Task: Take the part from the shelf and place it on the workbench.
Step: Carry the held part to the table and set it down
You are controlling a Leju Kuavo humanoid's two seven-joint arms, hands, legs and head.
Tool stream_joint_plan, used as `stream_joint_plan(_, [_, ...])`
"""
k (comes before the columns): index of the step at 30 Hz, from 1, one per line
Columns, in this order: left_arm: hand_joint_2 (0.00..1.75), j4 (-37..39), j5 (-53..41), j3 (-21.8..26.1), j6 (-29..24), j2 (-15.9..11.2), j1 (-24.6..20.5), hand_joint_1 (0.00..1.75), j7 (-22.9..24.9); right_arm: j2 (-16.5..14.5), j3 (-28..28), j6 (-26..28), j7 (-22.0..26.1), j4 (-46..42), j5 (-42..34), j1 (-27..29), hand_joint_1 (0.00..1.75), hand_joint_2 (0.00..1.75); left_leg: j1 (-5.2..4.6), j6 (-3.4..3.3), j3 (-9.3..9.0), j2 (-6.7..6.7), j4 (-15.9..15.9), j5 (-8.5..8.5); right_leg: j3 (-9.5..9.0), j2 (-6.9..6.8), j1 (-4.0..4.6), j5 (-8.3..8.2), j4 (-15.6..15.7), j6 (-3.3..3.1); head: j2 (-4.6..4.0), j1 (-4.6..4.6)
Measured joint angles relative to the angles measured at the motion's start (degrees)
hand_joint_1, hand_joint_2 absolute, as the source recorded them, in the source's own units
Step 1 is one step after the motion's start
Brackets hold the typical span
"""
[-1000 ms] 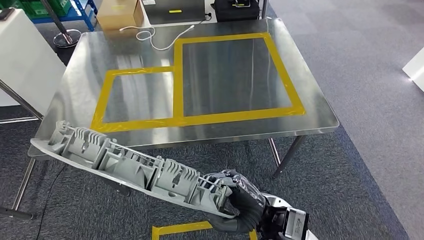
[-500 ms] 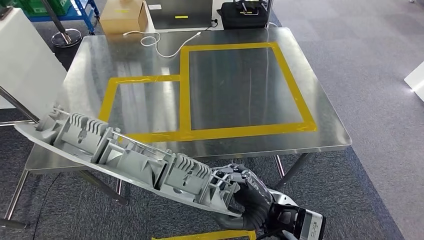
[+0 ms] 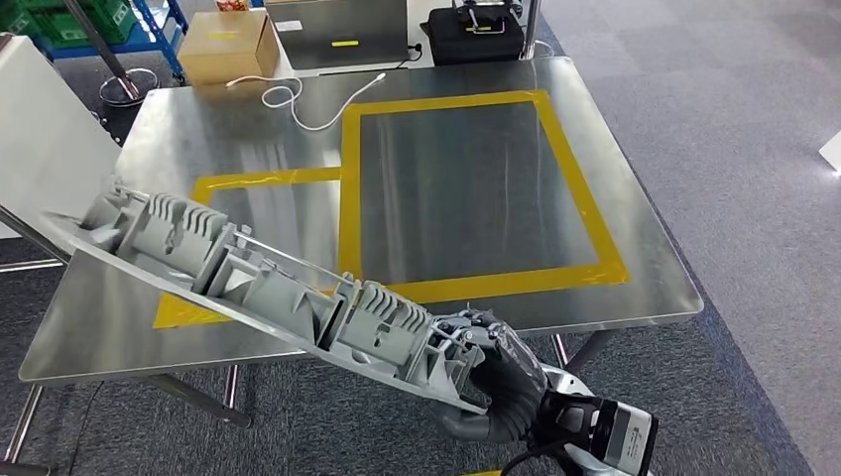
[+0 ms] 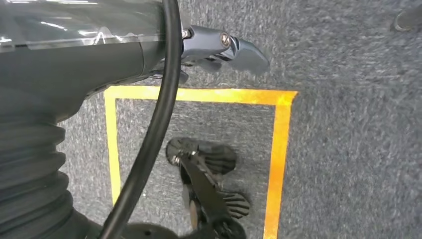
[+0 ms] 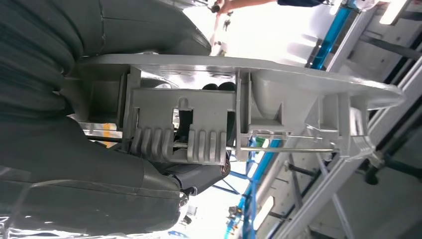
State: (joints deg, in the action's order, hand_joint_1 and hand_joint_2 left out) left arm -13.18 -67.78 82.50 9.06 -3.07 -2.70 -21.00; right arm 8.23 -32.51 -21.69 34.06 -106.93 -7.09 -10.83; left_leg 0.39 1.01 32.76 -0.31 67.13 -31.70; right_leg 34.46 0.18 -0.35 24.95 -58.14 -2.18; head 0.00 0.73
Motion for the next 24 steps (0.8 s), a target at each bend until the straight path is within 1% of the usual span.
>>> stream_joint_plan(1, [1.75, 0.0, -0.01, -0.04, -0.05, 0.01, -0.03, 0.0, 0.04, -0.11, 0.19, -0.02, -0.02, 0.2, -0.01, -0.46, 1.75, 1.75, 0.04, 0.25, 2.37, 0.02, 3.55, -1.71, -0.21, 0.01, 0.06, 0.27, 0.01, -0.18, 0.0, 0.05])
stream_joint_plan(2, [1.75, 0.0, 0.01, -0.07, -0.1, 0.0, -0.01, 0.0, 0.06, -0.17, 0.37, -0.04, -0.04, 0.4, -0.01, -0.78, 1.75, 1.75, 0.08, 0.42, 4.34, 0.02, 6.12, -3.05, -0.44, 0.04, 0.12, 0.54, -0.01, -0.27, 0.0, 0.03])
stream_joint_plan(3, [1.75, 0.0, 0.02, -0.09, -0.12, 0.0, 0.02, 0.0, 0.08, -0.21, 0.56, -0.06, -0.07, 0.61, -0.01, -0.99, 1.75, 1.75, 0.1, 0.45, 5.62, 0.02, 7.15, -3.32, -0.76, 0.07, 0.2, 0.83, -0.03, -0.3, 0.0, 0.05])
stream_joint_plan(4, [1.75, 0.0, 0.02, -0.13, -0.13, 0.01, 0.04, 0.0, 0.08, -0.22, 0.75, -0.08, -0.11, 0.83, 0.0, -1.13, 1.75, 1.75, 0.1, 0.39, 5.94, 0.02, 6.25, -2.23, -1.15, 0.1, 0.26, 1.14, -0.06, -0.3, 0.0, 0.04])
stream_joint_plan(5, [1.75, 0.0, 0.02, -0.16, -0.14, 0.01, 0.06, 0.0, 0.08, -0.23, 0.9, -0.1, -0.15, 1.02, 0.01, -1.24, 1.75, 1.75, 0.09, 0.21, 5.23, 0.02, 3.36, 0.12, -1.6, 0.12, 0.34, 1.45, -0.08, -0.27, 0.0, 0.04])
stream_joint_plan(6, [1.75, 0.0, 0.03, -0.18, -0.15, -0.01, 0.07, 0.0, 0.08, -0.25, 1.0, -0.12, -0.17, 1.19, 0.01, -1.35, 1.75, 1.75, 0.04, -0.11, 3.93, 0.03, -0.69, 3.01, -2.02, 0.13, 0.41, 1.76, -0.09, -0.22, 0.0, 0.04])
stream_joint_plan(7, [1.75, 0.0, 0.02, -0.2, -0.18, -0.06, 0.05, 0.0, 0.09, -0.28, 1.06, -0.1, -0.2, 1.34, 0.09, -1.47, 1.75, 1.75, -0.1, -0.46, 2.76, 0.07, -4.3, 4.92, -2.36, 0.12, 0.52, 2.02, -0.14, -0.11, 0.0, -0.02])
stream_joint_plan(8, [1.75, 0.0, 0.0, -0.21, -0.21, -0.09, 0.01, 0.0, 0.09, -0.32, 1.1, 0.07, -0.24, 1.49, 0.32, -1.62, 1.75, 1.75, -0.28, -0.8, 1.92, 0.08, -6.95, 5.84, -2.47, 0.13, 0.59, 2.2, -0.17, 0.08, 0.0, -0.02])
stream_joint_plan(9, [1.75, 0.0, -0.06, -0.25, -0.24, -0.13, 0.01, 0.0, 0.09, -0.35, 1.12, 0.39, -0.37, 1.65, 0.79, -1.86, 1.75, 1.75, -0.48, -1.15, 1.53, 0.1, -8.29, 6.25, -2.44, 0.15, 0.6, 2.34, -0.19, 0.34, 0.0, -0.05])
stream_joint_plan(10, [1.75, 0.0, -0.16, -0.34, -0.27, -0.18, 0.01, 0.0, 0.09, -0.37, 1.15, 0.9, -0.57, 1.89, 1.54, -2.25, 1.75, 1.75, -0.65, -1.43, 1.5, 0.11, -8.5, 6.01, -2.42, 0.18, 0.62, 2.41, -0.18, 0.65, 0.0, -0.07])
stream_joint_plan(12, [1.75, 0.01, -0.51, -0.6, -0.24, -0.18, 0.01, 0.0, 0.08, -0.37, 1.28, 2.63, -1.13, 2.66, 4.19, -3.72, 1.75, 1.75, -0.4, -2.02, 1.03, 0.12, -9.21, 6.96, -2.58, 0.23, 0.73, 2.68, -0.14, 1.35, 0.0, -0.07])
stream_joint_plan(13, [1.75, 0.01, -0.77, -0.79, -0.11, -0.18, -0.11, 0.0, 0.02, -0.33, 1.38, 4.04, -1.37, 3.37, 6.36, -4.88, 1.75, 1.75, -0.17, -2.29, 0.75, 0.15, -9.6, 7.21, -2.36, 0.2, 0.76, 3.26, -0.87, 1.64, 0.0, -0.13])
stream_joint_plan(14, [1.75, 0.02, -1.03, -0.98, 0.05, -0.16, -0.32, 0.0, -0.1, -0.24, 1.51, 5.99, -1.64, 4.43, 8.87, -6.29, 1.75, 1.75, 0.06, -2.54, 0.53, 0.19, -10.0, 7.42, -1.48, 0.17, 0.73, 4.43, -2.83, 1.93, 0.0, -0.24])
stream_joint_plan(15, [1.75, 0.02, -1.28, -1.17, 0.25, -0.15, -0.54, 0.0, -0.26, -0.08, 1.65, 8.16, -1.98, 5.7, 11.45, -7.72, 1.75, 1.75, 0.14, -2.71, 0.42, 0.23, -10.15, 7.51, 0.11, 0.14, 0.51, 6.05, -5.98, 2.17, 0.0, -0.33])
stream_joint_plan(16, [1.75, 0.02, -1.54, -1.34, 0.42, -0.15, -0.72, 0.0, -0.45, 0.14, 1.83, 10.5, -2.39, 7.12, 14.04, -9.19, 1.75, 1.75, 0.15, -2.87, 0.43, 0.22, -10.19, 7.49, 2.23, 0.11, 0.35, 7.84, -9.94, 2.44, 0.0, -0.43])
stream_joint_plan(17, [1.75, 0.02, -1.72, -1.51, 0.56, -0.14, -0.82, 0.0, -0.62, 0.51, 2.03, 13.1, -2.91, 8.77, 16.7, -10.52, 1.75, 1.75, 0.14, -2.94, 0.46, 0.22, -10.17, 7.43, 4.34, 0.11, 0.17, 9.18, -13.71, 2.7, 0.0, -0.47])
stream_joint_plan(18, [1.75, 0.02, -1.91, -1.67, 0.68, -0.12, -0.84, 0.0, -0.73, 0.93, 2.21, 15.68, -3.48, 10.42, 19.59, -11.74, 1.75, 1.75, 0.14, -2.95, 0.44, 0.2, -10.14, 7.36, 5.84, 0.09, -0.01, 9.54, -16.07, 2.93, 0.0, -0.46])
stream_joint_plan(19, [1.75, 0.03, -2.08, -1.87, 0.81, -0.1, -0.83, 0.0, -0.81, 1.44, 2.35, 18.55, -4.07, 12.18, 22.89, -12.95, 1.75, 1.75, 0.14, -2.92, 0.39, 0.16, -10.09, 7.29, 6.37, 0.06, -0.16, 8.76, -16.38, 3.1, 0.0, -0.48])
stream_joint_plan(20, [1.75, 0.04, -2.24, -2.09, 0.94, -0.08, -0.83, 0.0, -0.86, 2.11, 2.45, 21.78, -4.75, 14.11, 26.73, -14.15, 1.75, 1.75, 0.14, -2.83, 0.28, 0.08, -10.04, 7.18, 5.74, 0.02, -0.29, 6.91, -14.37, 3.18, 0.0, -0.48])
stream_joint_plan(21, [1.75, 0.05, -2.39, -2.28, 1.04, -0.07, -0.82, 0.0, -0.89, 2.77, 2.5, 24.92, -5.53, 15.9, 30.61, -15.27, 1.75, 1.75, 0.14, -2.69, 0.15, -0.01, -9.95, 7.05, 4.18, -0.06, -0.38, 4.44, -10.57, 3.16, 0.0, -0.5])
stream_joint_plan(22, [1.75, 0.06, -2.52, -2.46, 1.11, -0.05, -0.82, 0.0, -0.89, 3.52, 2.51, 28.1, -6.43, 17.69, 34.61, -16.33, 1.75, 1.75, 0.09, -2.48, 0.07, -0.1, -9.82, 6.89, 2.29, -0.13, -0.38, 2.41, -6.34, 3.02, 0.0, -0.51])
stream_joint_plan(23, [1.75, 0.07, -2.67, -2.58, 1.15, -0.04, -0.82, 0.0, -0.81, 4.22, 2.46, 31.2, -7.48, 19.53, 38.66, -17.31, 1.75, 1.75, -0.01, -2.25, 0.09, -0.18, -9.66, 6.73, 0.79, -0.19, -0.29, 1.02, -2.87, 2.83, 0.0, -0.49])
stream_joint_plan(24, [1.75, 0.07, -2.81, -2.68, 1.15, -0.05, -0.81, 0.0, -0.65, 4.77, 2.4, 33.93, -8.49, 21.31, 42.19, -18.17, 1.75, 1.75, -0.11, -2.02, 0.18, -0.21, -9.54, 6.63, -0.05, -0.21, -0.18, 0.42, -0.77, 2.63, 0.0, -0.48])
